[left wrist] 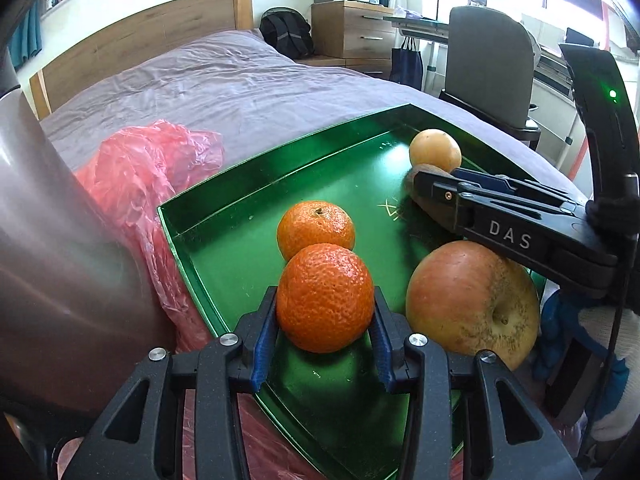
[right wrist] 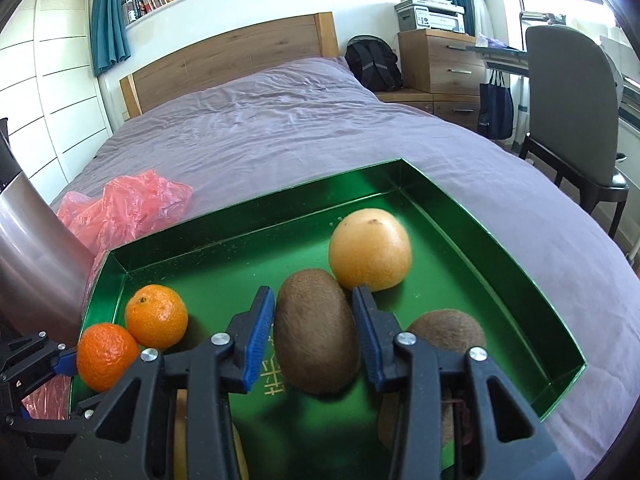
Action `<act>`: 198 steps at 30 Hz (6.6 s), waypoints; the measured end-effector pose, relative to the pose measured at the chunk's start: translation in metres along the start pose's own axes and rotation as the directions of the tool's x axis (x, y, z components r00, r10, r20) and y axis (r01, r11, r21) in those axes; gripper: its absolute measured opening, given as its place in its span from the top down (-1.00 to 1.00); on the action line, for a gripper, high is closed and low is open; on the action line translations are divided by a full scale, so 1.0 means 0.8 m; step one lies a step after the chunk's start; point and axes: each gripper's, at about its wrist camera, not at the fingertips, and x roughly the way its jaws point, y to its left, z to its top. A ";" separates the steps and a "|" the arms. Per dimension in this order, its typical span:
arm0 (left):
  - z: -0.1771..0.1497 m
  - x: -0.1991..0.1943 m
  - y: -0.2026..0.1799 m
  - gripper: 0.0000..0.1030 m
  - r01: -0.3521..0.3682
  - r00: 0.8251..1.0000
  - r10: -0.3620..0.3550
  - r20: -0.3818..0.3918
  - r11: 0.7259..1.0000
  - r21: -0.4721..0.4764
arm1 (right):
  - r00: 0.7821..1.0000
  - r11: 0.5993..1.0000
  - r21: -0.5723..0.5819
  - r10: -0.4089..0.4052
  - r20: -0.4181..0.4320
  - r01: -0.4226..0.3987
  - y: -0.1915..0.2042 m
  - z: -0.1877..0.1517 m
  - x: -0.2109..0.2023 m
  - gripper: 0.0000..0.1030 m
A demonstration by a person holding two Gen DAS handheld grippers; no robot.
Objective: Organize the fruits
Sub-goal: 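Open both tools to release mandarin and kiwi in the tray, withdraw, then move both open tools back over the remaining fruit on the sheet, then grasp the last mandarin with the left tool while the right tool grasps the yellow speckled apple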
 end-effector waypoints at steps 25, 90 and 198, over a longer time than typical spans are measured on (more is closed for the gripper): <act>-0.005 -0.002 -0.002 0.13 -0.025 0.999 0.024 0.035 1.000 0.006 | 1.000 1.000 0.026 -0.003 0.023 0.002 -0.002 -0.005 -0.006 0.04; -0.049 -0.195 -0.028 -0.46 0.003 1.000 -0.004 0.011 0.998 0.070 | 0.995 0.995 0.016 -0.095 0.037 0.095 0.045 -0.032 -0.181 -1.00; -0.259 -0.211 0.575 0.23 -0.372 0.927 0.350 -0.136 0.808 -0.456 | 0.950 0.869 -0.413 0.175 -0.258 -0.272 0.565 -0.071 0.028 -0.19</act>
